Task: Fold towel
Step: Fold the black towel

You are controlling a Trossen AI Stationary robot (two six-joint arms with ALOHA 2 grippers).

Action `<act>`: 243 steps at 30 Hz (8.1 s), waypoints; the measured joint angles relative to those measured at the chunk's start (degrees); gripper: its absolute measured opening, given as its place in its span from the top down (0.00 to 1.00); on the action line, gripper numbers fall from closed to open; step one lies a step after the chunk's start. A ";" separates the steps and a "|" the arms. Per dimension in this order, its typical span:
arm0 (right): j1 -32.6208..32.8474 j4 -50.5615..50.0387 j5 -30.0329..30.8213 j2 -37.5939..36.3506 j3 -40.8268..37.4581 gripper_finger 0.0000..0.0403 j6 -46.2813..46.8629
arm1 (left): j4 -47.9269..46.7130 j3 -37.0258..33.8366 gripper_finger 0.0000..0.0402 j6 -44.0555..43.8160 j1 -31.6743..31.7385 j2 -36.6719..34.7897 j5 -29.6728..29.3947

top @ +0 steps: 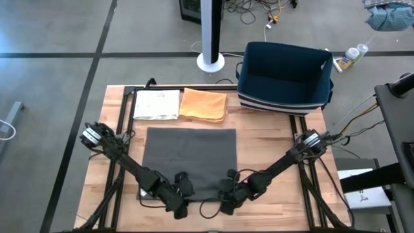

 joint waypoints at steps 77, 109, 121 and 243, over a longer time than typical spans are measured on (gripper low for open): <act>-2.74 -16.81 7.84 -2.09 0.92 0.59 -16.14 | -12.91 5.07 0.40 3.29 3.96 3.92 6.54; 2.78 21.22 2.27 -2.65 -7.80 0.68 -19.07 | 4.20 -7.74 0.41 3.55 7.34 -0.41 5.07; 3.19 -2.91 8.04 -10.10 -11.54 0.64 -6.93 | 16.04 -6.46 0.46 9.16 4.42 -1.32 5.41; -3.37 4.24 4.56 33.75 56.53 0.65 -33.19 | -31.77 3.14 0.76 -28.08 -29.76 -0.33 -6.16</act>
